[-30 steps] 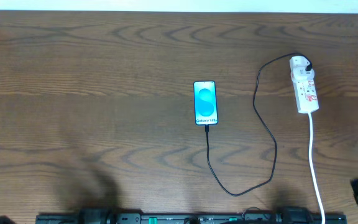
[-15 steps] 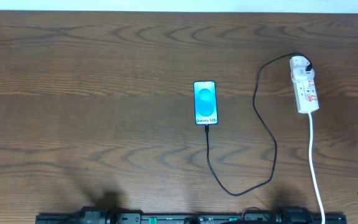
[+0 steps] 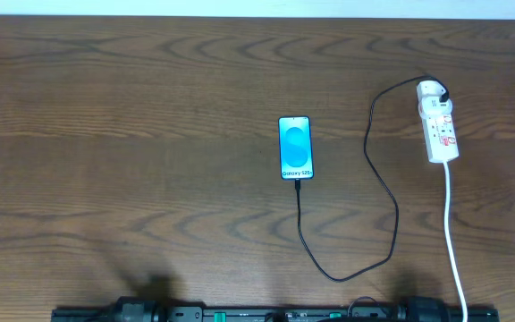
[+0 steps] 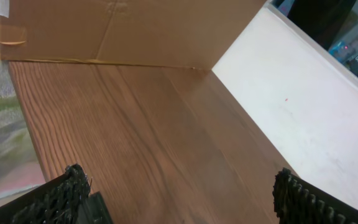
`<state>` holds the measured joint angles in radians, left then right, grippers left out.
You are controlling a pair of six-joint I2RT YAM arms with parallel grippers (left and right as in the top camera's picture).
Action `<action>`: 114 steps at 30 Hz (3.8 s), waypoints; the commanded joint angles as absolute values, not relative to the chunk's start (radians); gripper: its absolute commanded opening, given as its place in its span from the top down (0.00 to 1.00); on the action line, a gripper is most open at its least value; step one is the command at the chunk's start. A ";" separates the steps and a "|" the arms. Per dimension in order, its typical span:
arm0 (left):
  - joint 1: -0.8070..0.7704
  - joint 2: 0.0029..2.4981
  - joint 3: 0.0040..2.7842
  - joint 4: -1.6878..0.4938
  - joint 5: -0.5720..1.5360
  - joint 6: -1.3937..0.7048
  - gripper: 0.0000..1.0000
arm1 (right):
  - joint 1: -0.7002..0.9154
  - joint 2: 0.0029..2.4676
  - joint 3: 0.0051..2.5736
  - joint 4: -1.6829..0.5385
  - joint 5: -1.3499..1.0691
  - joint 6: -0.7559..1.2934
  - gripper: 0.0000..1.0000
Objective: Plug charger to phone and switch on socket
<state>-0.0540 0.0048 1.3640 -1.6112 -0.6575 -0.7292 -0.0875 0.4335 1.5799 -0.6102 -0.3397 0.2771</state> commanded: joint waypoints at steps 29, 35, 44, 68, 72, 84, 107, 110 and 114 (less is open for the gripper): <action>-0.052 0.004 1.365 -1.689 -0.666 -0.727 0.03 | -0.040 0.008 1.716 -0.892 -0.373 -0.077 0.99; -0.052 0.004 1.365 -1.689 -0.666 -0.727 0.03 | 0.009 0.008 1.716 -0.927 -0.373 -0.144 0.95; -0.052 0.004 1.365 -1.689 -0.666 -0.727 0.03 | 0.004 0.008 1.684 -0.865 -0.366 -0.290 0.30; -0.052 0.004 1.365 -1.689 -0.666 -0.727 0.03 | 0.004 0.022 0.770 -0.142 -0.235 -0.352 0.01; -0.052 0.004 1.365 -1.689 -0.666 -0.727 0.03 | 0.004 0.022 0.568 -0.164 -0.234 -0.352 0.01; -0.052 0.004 1.365 -1.689 -0.666 -0.727 0.03 | 0.004 0.027 0.095 0.000 -0.103 -0.263 0.01; -0.052 0.004 1.365 -1.689 -0.666 -0.727 0.03 | 0.002 0.054 0.006 -0.070 -0.080 -0.176 0.01; -0.052 0.004 1.365 -1.689 -0.666 -0.727 0.03 | 0.002 0.054 0.006 -0.070 -0.080 -0.176 0.01; -0.052 0.004 1.365 -1.689 -0.666 -0.727 0.03 | 0.002 0.054 0.006 -0.070 -0.080 -0.176 0.01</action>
